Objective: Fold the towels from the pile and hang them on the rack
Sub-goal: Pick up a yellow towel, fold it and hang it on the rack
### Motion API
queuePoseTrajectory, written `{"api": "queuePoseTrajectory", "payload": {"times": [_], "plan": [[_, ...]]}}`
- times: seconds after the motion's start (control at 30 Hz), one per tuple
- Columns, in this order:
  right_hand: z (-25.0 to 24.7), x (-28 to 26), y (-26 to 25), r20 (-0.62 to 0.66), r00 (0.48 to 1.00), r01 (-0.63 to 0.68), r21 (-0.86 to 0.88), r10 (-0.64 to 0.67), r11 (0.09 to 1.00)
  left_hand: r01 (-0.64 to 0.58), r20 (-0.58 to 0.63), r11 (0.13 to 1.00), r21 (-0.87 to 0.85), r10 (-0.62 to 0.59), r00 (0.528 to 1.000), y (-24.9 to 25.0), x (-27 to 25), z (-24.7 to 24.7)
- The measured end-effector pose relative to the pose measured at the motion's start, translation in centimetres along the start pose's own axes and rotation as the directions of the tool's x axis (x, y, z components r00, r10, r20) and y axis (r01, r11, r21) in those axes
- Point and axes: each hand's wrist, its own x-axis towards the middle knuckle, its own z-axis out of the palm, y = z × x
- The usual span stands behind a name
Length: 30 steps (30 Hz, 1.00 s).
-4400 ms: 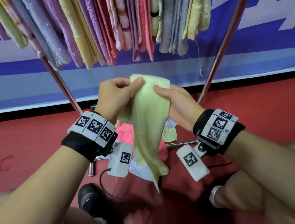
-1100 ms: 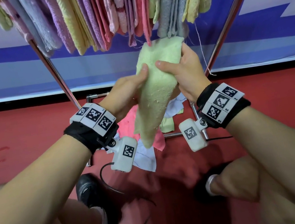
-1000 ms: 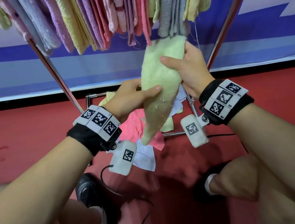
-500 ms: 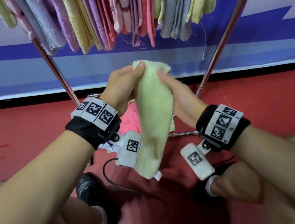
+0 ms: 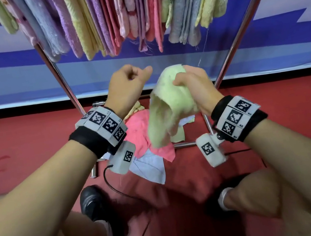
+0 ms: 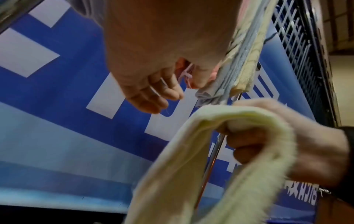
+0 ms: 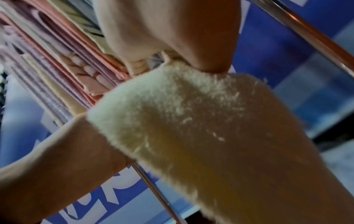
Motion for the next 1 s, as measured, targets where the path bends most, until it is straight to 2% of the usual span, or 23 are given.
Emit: {"api": "queuePoseTrajectory", "payload": {"times": [0.03,0.1,0.17,0.23,0.3,0.43,0.47,0.6,0.8,0.93,1.0], "plan": [[-0.3,-0.2,-0.6,0.070,0.997,0.046,-0.096,-0.039,0.994,-0.052,0.089,0.999,-0.007,0.053,0.995,0.6,0.0,0.3],[-1.6,-0.9,-1.8,0.243,0.968,0.112,-0.231,-0.054,0.966,-0.106,0.315,0.993,-0.050,0.116,0.942,1.8,-0.5,1.4],[-3.2,-1.8,-3.5,0.338,0.941,0.115,-0.254,-0.023,0.960,-0.031,0.485,0.986,-0.166,0.109,0.868,3.0,-1.2,2.8],[-4.9,-2.4,-5.6,0.364,0.931,0.148,-0.296,-0.032,0.944,0.082,0.547,0.960,-0.270,0.083,0.833,4.2,-1.9,3.8],[-6.3,-2.7,-8.1,0.391,0.918,0.224,-0.369,-0.068,0.902,0.148,0.591,0.942,-0.302,0.063,0.804,5.1,-2.6,4.1],[-8.9,-3.3,-13.2,0.399,0.910,0.306,-0.463,-0.113,0.832,0.164,0.702,0.969,-0.185,0.014,0.712,8.8,-3.4,3.9],[-9.5,-3.6,-14.5,0.388,0.910,0.330,-0.461,-0.147,0.824,0.149,0.707,0.977,-0.156,0.005,0.707,10.3,-3.4,3.8],[-12.1,-4.2,-20.5,0.312,0.907,0.396,-0.402,-0.283,0.825,-0.024,0.637,0.994,-0.109,0.088,0.766,18.0,-2.6,1.7],[-15.9,-5.1,-32.5,0.188,0.849,0.524,-0.166,-0.494,0.836,-0.139,0.570,0.961,-0.238,0.254,0.781,32.7,-2.1,-2.1],[-17.3,-5.0,-38.9,0.028,0.819,0.569,-0.168,-0.574,0.805,-0.331,0.384,0.909,-0.254,0.409,0.828,41.1,-1.9,-3.5],[-17.3,-4.8,-40.2,-0.033,0.837,0.521,-0.254,-0.546,0.815,-0.382,0.244,0.891,-0.245,0.438,0.866,44.1,-1.4,-4.0]]}}
